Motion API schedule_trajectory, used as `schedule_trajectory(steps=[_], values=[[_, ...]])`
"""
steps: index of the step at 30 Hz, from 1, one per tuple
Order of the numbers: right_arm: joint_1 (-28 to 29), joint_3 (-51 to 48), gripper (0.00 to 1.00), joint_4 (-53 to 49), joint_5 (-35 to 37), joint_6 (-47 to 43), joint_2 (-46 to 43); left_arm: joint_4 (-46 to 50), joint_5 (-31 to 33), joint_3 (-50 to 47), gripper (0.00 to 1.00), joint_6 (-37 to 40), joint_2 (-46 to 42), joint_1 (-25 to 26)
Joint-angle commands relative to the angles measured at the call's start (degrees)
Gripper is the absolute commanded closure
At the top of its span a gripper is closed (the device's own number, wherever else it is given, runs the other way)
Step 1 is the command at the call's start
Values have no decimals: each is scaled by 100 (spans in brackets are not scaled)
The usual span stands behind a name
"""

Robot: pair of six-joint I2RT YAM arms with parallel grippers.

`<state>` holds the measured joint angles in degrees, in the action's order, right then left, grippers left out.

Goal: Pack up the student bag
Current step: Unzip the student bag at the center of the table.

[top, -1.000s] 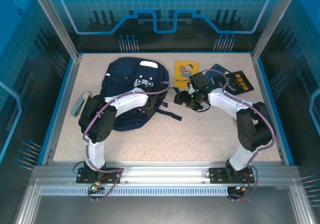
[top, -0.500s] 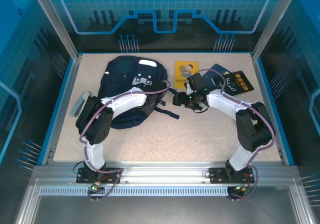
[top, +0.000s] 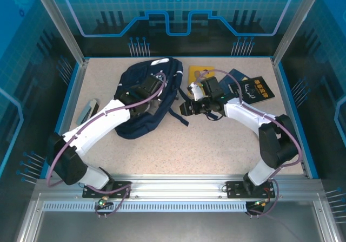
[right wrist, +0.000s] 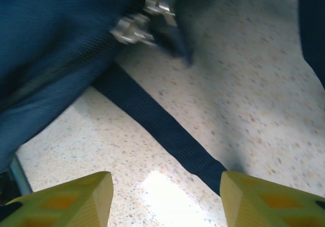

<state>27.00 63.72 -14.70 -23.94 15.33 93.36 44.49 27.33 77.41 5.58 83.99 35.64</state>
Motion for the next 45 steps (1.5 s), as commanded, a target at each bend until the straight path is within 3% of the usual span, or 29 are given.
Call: schedule_trajectory(steps=[1,13,20,36,39,45], values=[[-26,43,45,348,-612,-455,-140,-596,79,41,100,249,-377,14],[-408,202,52,992,-2010,-501,397,-760,-66,-2,100,102,-760,14],[-468,201,56,1320,-1672,-379,523,-786,-183,41,100,145,-830,13],[-442,342,43,1317,-1455,-594,798,-892,-182,3,100,83,-875,-43],[-435,398,47,1296,-1629,-632,842,-912,-193,-14,100,66,-869,-57],[-406,497,64,1138,-2069,-774,971,-924,-168,-24,100,-11,-875,-69]])
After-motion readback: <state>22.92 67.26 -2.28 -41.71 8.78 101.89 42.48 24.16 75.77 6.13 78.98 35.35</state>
